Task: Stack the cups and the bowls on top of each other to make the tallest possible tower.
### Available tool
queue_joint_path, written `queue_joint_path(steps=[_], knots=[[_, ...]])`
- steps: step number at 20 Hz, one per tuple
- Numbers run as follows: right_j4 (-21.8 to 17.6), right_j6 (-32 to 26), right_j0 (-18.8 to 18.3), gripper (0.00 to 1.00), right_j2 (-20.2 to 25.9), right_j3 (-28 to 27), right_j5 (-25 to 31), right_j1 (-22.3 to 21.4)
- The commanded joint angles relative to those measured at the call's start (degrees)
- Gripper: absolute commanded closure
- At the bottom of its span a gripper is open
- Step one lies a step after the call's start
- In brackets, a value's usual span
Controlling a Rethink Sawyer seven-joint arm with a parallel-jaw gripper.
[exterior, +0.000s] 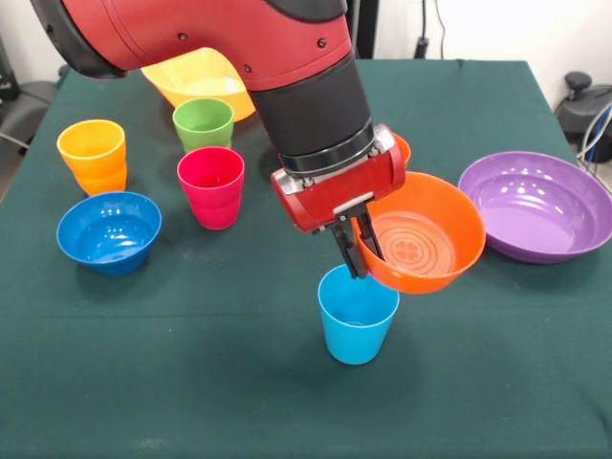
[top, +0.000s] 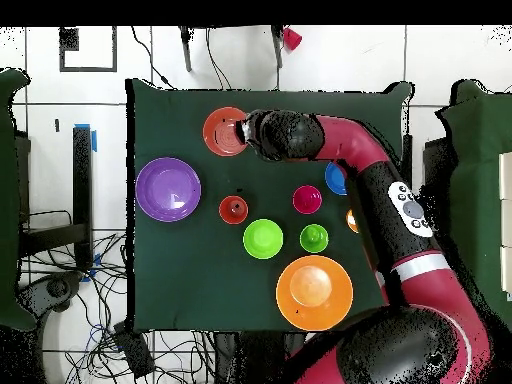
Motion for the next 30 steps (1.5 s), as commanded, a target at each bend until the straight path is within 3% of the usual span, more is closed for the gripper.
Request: queue_joint_path(steps=[1,21,30], knots=[[0.0,-3.2,0.8,1.0,1.1,1.5,-0.1,2.2],[1.3,-6.8,0.8,1.0,3.1,-3.7,3.9,5.3],[0.8,-8.8,1.2,1.0,1.9,-7.0,9.1,4.9]])
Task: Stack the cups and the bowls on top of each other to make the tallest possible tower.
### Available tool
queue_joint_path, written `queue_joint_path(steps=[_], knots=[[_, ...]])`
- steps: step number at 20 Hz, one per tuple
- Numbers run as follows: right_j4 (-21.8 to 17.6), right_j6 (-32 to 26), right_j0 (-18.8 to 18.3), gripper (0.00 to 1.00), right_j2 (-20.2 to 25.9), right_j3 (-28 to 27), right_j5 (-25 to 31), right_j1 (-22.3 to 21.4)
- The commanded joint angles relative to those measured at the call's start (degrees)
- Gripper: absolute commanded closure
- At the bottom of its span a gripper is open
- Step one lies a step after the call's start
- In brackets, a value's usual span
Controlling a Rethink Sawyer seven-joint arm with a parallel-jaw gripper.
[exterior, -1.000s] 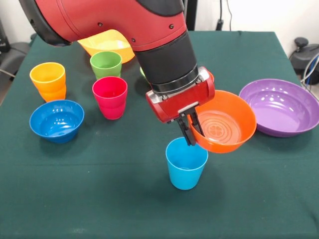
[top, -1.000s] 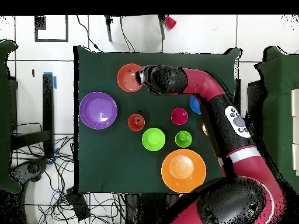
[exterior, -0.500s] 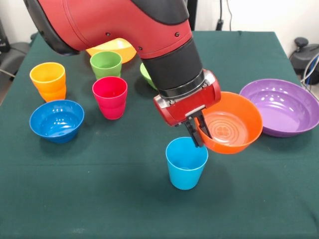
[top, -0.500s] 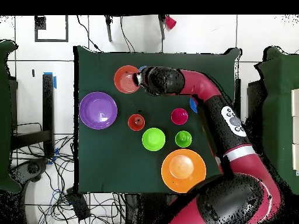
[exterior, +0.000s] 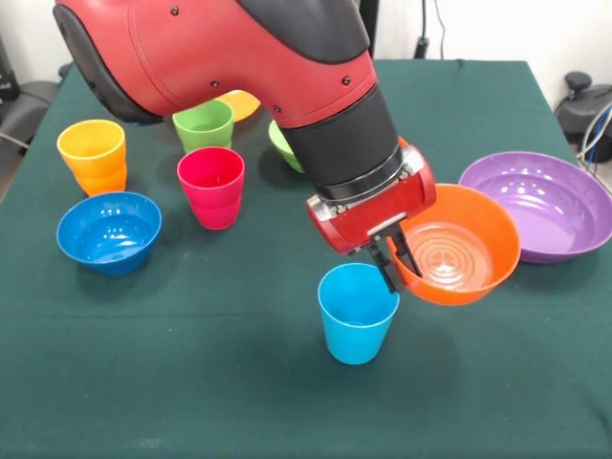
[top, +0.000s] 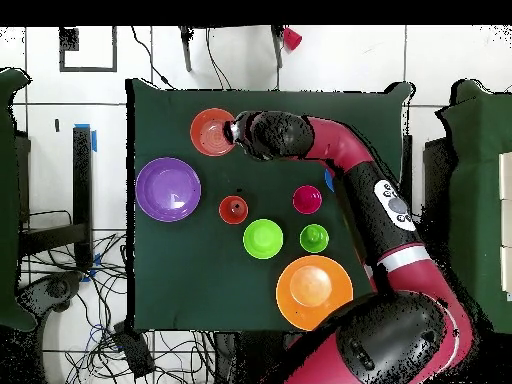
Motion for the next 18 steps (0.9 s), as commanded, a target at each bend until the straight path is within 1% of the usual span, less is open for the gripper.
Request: queue_joint_path(steps=[1,7,18], knots=[[-0.3,-9.3,1.4,1.0,-1.0,-6.0,9.7,0.0],[-0.9,-12.1,1.4,1.0,-0.7,-9.1,12.6,0.9],[-1.8,-12.8,1.8,1.0,-0.1,-11.3,14.2,1.7]])
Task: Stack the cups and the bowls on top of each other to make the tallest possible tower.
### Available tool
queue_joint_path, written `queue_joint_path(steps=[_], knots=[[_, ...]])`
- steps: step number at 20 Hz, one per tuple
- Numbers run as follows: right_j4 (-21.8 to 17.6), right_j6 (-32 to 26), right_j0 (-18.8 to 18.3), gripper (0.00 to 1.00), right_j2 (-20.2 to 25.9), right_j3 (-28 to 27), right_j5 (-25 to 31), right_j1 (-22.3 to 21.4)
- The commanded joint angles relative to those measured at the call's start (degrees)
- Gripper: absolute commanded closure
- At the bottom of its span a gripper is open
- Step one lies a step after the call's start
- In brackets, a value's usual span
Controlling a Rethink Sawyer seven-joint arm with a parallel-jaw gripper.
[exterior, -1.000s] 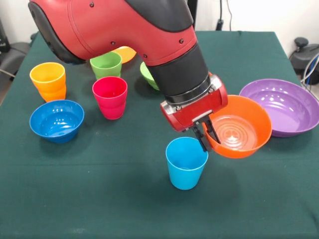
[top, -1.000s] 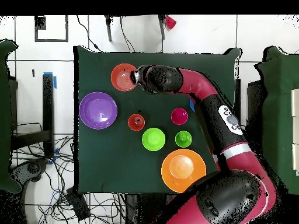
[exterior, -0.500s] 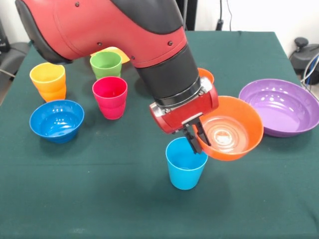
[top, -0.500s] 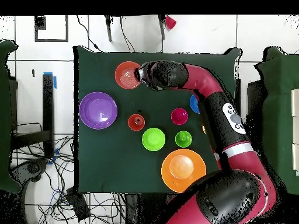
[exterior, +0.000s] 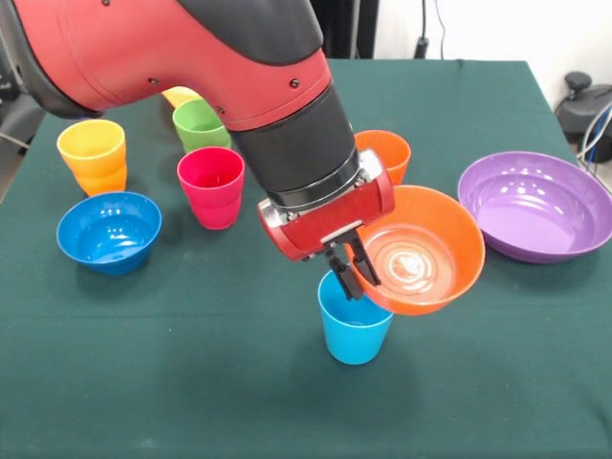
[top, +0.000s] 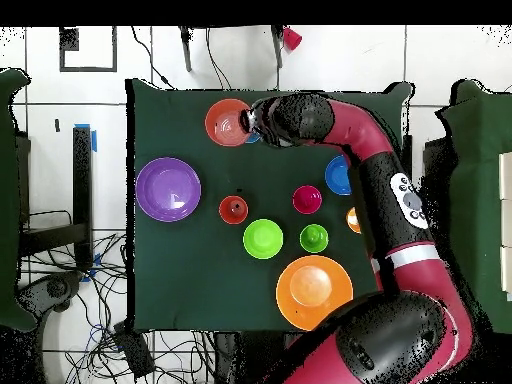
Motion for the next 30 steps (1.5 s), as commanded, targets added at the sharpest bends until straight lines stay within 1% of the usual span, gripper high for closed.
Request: queue_joint_path(steps=[1,9,14,21,27,30], knots=[[-1.8,-13.2,1.8,1.0,0.0,-4.5,5.7,1.8],[-1.2,-14.8,2.2,1.0,0.7,-7.7,7.3,3.6],[-1.1,-14.4,1.5,1.0,0.9,-6.2,6.5,3.6],[-1.0,-15.6,1.2,1.0,1.1,-7.6,7.5,4.4],[-2.0,-12.8,1.8,1.0,-0.3,-5.9,6.6,2.6],[-2.1,-12.3,2.1,1.0,-0.4,-5.5,6.0,2.5]])
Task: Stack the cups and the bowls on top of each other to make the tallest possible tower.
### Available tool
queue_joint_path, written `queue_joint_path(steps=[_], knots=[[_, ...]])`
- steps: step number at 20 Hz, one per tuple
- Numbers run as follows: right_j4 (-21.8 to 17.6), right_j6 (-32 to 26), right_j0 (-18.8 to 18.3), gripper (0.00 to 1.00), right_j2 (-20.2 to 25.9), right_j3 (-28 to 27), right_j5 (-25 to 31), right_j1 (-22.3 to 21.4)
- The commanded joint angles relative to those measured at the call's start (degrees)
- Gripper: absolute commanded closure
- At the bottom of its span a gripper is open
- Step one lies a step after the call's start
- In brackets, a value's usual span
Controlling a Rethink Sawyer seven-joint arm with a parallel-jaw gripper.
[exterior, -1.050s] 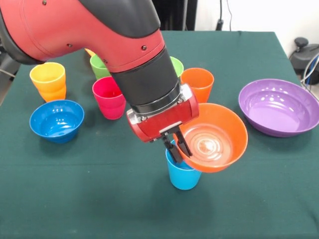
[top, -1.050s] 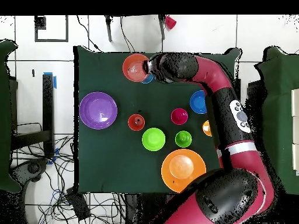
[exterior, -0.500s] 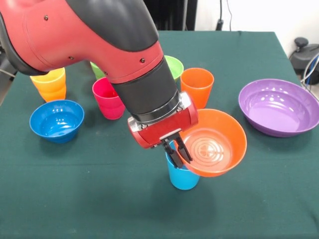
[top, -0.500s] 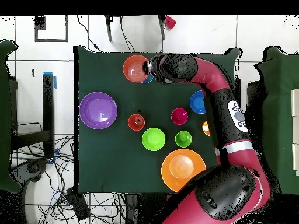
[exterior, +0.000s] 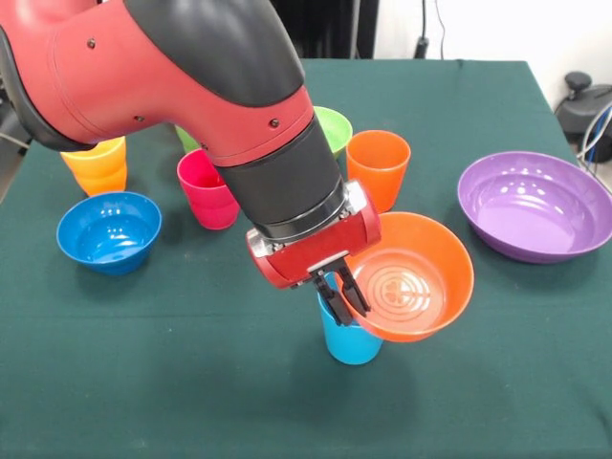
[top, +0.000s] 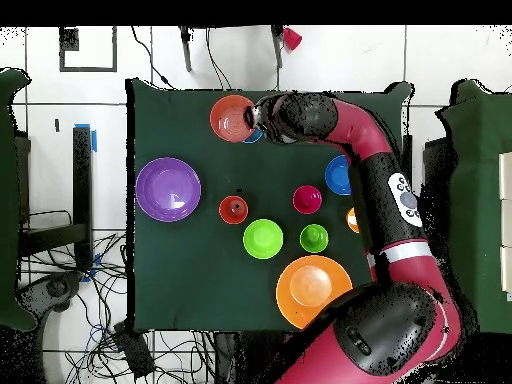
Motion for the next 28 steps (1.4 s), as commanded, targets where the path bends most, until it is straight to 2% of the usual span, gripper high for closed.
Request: queue_joint_path(steps=[1,12,20,28], knots=[[-2.2,-12.3,2.0,1.0,-0.7,-1.4,5.5,-1.2],[-3.6,-11.0,1.3,1.0,-2.9,0.8,5.3,-3.0],[-3.7,-11.0,-0.5,1.0,-2.6,4.5,3.5,-3.4],[-4.0,-10.0,-1.6,1.0,-3.2,8.7,3.8,-6.2]])
